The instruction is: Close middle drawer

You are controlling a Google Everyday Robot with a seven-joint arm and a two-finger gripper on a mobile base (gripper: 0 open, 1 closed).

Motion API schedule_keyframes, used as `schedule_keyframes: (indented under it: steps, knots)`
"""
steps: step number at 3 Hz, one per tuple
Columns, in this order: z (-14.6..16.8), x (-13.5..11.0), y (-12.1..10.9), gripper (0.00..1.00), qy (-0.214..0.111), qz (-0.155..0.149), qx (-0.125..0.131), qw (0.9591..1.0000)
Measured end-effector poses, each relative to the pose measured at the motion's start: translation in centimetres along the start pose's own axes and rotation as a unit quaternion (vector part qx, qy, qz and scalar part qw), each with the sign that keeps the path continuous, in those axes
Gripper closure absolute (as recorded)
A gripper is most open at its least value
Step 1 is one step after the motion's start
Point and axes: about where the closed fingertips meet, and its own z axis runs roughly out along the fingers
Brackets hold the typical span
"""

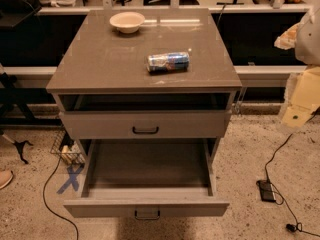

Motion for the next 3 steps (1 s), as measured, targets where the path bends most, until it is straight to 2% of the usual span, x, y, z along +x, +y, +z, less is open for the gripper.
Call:
schedule_keyframes:
  steps: [1, 2, 3]
  knots:
    - [0.0, 0.0, 0.0, 0.00, 0.000, 0.000, 0.000, 1.0000]
    - [-0.1, 0.0, -0.1, 0.00, -0.015, 0.009, 0.000, 0.9999]
    - [5.0, 0.7, 1.2, 0.00, -0.051, 0.076, -0.059, 0.9941]
